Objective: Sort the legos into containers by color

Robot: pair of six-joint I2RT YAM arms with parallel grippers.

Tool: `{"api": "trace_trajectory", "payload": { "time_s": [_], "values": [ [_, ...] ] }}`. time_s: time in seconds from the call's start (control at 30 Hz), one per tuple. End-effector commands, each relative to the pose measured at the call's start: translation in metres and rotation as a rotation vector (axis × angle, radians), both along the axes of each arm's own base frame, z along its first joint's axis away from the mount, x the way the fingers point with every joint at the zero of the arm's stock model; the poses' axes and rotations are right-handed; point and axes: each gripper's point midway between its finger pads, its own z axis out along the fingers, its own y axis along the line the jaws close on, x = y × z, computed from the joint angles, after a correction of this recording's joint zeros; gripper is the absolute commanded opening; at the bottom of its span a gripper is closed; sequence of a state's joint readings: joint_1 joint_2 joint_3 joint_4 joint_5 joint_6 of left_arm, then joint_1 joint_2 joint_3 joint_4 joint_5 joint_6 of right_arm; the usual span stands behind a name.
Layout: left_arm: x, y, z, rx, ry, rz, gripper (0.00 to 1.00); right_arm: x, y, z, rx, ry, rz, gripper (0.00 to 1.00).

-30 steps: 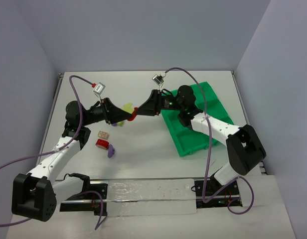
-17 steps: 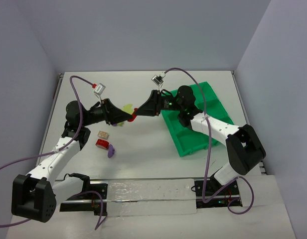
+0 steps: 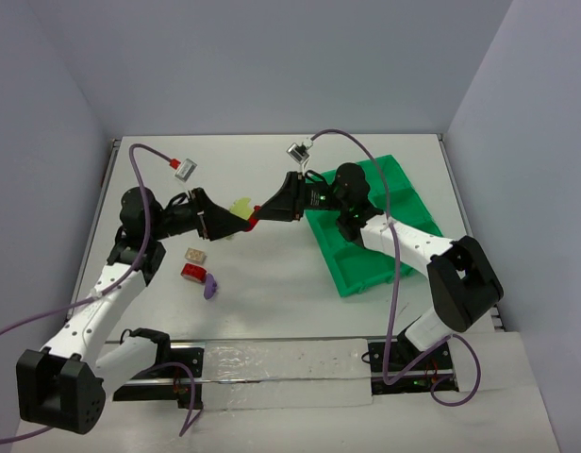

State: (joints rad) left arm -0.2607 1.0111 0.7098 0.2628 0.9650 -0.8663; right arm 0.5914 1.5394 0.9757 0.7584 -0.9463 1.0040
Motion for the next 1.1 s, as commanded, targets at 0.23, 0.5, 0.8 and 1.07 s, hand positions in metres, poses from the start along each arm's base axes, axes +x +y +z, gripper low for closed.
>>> {"api": "trace_trajectory", "payload": {
  "time_s": [0.23,0.5,0.8,1.07],
  "values": [
    [-0.005,0.010,0.040,-0.035,-0.157,0.010,0.93,-0.009,-0.007,0.018,0.028,-0.090,0.001,0.00],
    [-0.003,0.006,0.036,-0.063,-0.141,-0.020,0.85,-0.013,-0.009,0.022,0.034,-0.103,0.010,0.00],
    [-0.005,0.004,0.041,-0.089,-0.152,-0.027,0.32,-0.014,-0.006,0.017,0.029,-0.089,0.022,0.00],
    [-0.003,0.003,0.038,-0.082,-0.136,-0.026,0.00,-0.015,-0.003,0.012,0.022,-0.082,0.030,0.00]
  ]
}}
